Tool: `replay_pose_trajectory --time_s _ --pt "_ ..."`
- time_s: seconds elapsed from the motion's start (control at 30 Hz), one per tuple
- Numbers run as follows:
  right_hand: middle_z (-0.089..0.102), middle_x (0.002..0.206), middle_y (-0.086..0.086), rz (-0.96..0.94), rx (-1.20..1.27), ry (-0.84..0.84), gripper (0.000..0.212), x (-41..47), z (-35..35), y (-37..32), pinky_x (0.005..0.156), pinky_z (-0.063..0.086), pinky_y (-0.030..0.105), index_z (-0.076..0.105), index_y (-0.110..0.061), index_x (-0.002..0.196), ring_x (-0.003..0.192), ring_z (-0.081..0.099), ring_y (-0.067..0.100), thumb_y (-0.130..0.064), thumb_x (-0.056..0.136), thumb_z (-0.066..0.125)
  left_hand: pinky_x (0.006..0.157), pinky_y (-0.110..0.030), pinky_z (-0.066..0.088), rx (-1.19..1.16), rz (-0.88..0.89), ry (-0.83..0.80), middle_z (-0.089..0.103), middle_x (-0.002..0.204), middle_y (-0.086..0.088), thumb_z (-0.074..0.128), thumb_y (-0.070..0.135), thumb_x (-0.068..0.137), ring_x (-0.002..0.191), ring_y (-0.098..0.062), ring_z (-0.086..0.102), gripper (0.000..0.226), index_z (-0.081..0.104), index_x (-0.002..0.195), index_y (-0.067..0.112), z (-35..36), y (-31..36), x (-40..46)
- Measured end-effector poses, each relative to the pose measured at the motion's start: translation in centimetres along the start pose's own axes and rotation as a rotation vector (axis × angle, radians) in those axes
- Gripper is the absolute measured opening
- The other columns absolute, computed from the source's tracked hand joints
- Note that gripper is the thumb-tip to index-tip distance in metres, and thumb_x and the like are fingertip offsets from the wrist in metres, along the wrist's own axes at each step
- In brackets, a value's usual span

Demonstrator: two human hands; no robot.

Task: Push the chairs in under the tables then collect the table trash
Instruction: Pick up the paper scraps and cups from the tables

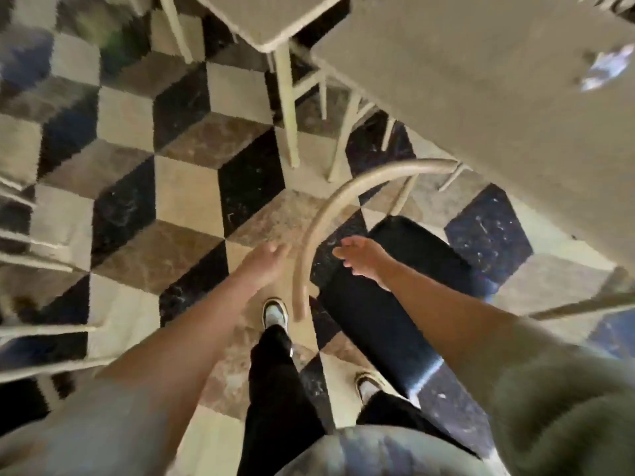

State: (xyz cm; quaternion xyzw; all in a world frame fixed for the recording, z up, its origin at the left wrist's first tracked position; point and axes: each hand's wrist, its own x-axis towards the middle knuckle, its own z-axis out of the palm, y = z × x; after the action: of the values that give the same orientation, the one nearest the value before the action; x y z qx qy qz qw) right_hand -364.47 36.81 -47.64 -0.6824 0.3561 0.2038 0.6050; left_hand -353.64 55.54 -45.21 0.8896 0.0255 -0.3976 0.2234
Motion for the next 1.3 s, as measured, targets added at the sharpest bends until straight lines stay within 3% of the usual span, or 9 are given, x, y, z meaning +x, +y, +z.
replay_pose_trajectory --time_s 0.1,0.17,0.27,0.43,0.6,0.7,1.0,1.17,1.3 --pt "0.065 0.086 -0.013 0.047 0.141 0.112 0.022 4.3 2.1 -1.5 0.060 0.049 0.010 0.061 -0.023 0.107 0.075 0.062 0.001 -0.023 0.090 0.074 0.103 -0.044 0.042 0.108 0.189 -0.101 0.053 0.150 -0.014 0.036 0.060 0.103 0.135 -0.034 0.051 0.066 0.049 0.148 0.013 0.0 6.7 7.1" --pt "0.069 0.100 -0.005 0.062 0.226 0.191 0.035 6.2 4.6 -2.1 0.071 0.053 0.018 0.062 -0.018 0.116 0.089 0.066 0.013 -0.032 0.087 0.074 0.107 -0.044 0.040 0.211 0.337 -0.225 0.049 0.155 -0.011 0.044 0.063 0.098 0.137 -0.034 0.049 0.071 0.044 0.152 0.017 0.7 11.8 10.5" --pt "0.066 0.110 0.004 0.165 0.357 0.306 0.061 8.5 8.9 -2.4 0.084 0.057 0.041 0.045 -0.019 0.131 0.098 0.066 0.023 -0.033 0.081 0.076 0.090 -0.039 0.050 0.332 0.421 -0.378 0.060 0.140 -0.006 0.056 0.062 0.091 0.117 -0.029 0.061 0.070 0.046 0.147 0.022 2.3 15.6 14.3" --pt "0.065 0.090 0.002 0.179 0.539 0.476 0.051 11.2 11.2 -1.4 0.057 0.058 0.035 0.043 -0.041 0.112 0.076 0.067 0.020 -0.019 0.071 0.064 0.090 -0.042 0.056 0.417 0.533 -0.523 0.064 0.117 -0.009 0.069 0.051 0.085 0.102 -0.028 0.068 0.067 0.050 0.136 0.013 5.9 21.3 17.8" --pt "0.061 0.089 -0.003 0.216 0.498 0.440 0.062 10.6 11.2 -1.5 0.059 0.054 0.028 0.042 -0.045 0.115 0.074 0.062 0.014 -0.012 0.072 0.071 0.069 -0.038 0.060 0.342 0.523 -0.568 0.068 0.104 -0.011 0.067 0.025 0.077 0.086 -0.028 0.074 0.049 0.055 0.122 0.009 6.1 20.7 18.8" --pt "0.061 0.095 0.000 0.219 0.414 0.346 0.072 9.7 11.3 -1.4 0.056 0.054 0.025 0.038 -0.038 0.132 0.077 0.063 0.016 -0.012 0.074 0.071 0.075 -0.044 0.061 0.336 0.491 -0.562 0.067 0.105 -0.010 0.068 0.026 0.076 0.090 -0.029 0.070 0.055 0.054 0.128 0.011 5.1 19.4 19.0" --pt "0.063 0.099 -0.007 0.265 -0.002 0.120 0.077 5.7 6.8 1.6 0.074 0.054 0.033 0.039 -0.044 0.137 0.090 0.062 0.016 -0.013 0.074 0.069 0.045 -0.026 0.048 0.218 0.262 -0.386 0.063 0.104 -0.004 0.076 0.027 0.080 0.070 -0.015 0.060 0.057 0.051 0.131 0.015 4.0 15.9 18.9" --pt "0.062 0.102 -0.012 0.255 -0.239 0.165 0.085 2.3 -1.6 5.5 0.070 0.048 0.024 0.039 -0.045 0.146 0.089 0.060 0.013 -0.004 0.076 0.065 0.072 -0.034 0.051 0.326 0.473 -0.264 0.062 0.131 -0.010 0.078 0.045 0.078 0.097 -0.027 0.063 0.084 0.036 0.143 0.014 6.0 17.7 16.0" --pt "0.065 0.109 -0.006 0.287 -0.488 0.349 0.066 -0.9 -8.7 10.0 0.083 0.050 0.037 0.054 -0.046 0.135 0.100 0.061 0.023 -0.009 0.080 0.055 0.102 -0.047 0.048 0.399 0.642 -0.166 0.050 0.153 -0.014 0.070 0.056 0.085 0.133 -0.035 0.054 0.100 0.017 0.160 0.015 8.4 21.6 14.9"
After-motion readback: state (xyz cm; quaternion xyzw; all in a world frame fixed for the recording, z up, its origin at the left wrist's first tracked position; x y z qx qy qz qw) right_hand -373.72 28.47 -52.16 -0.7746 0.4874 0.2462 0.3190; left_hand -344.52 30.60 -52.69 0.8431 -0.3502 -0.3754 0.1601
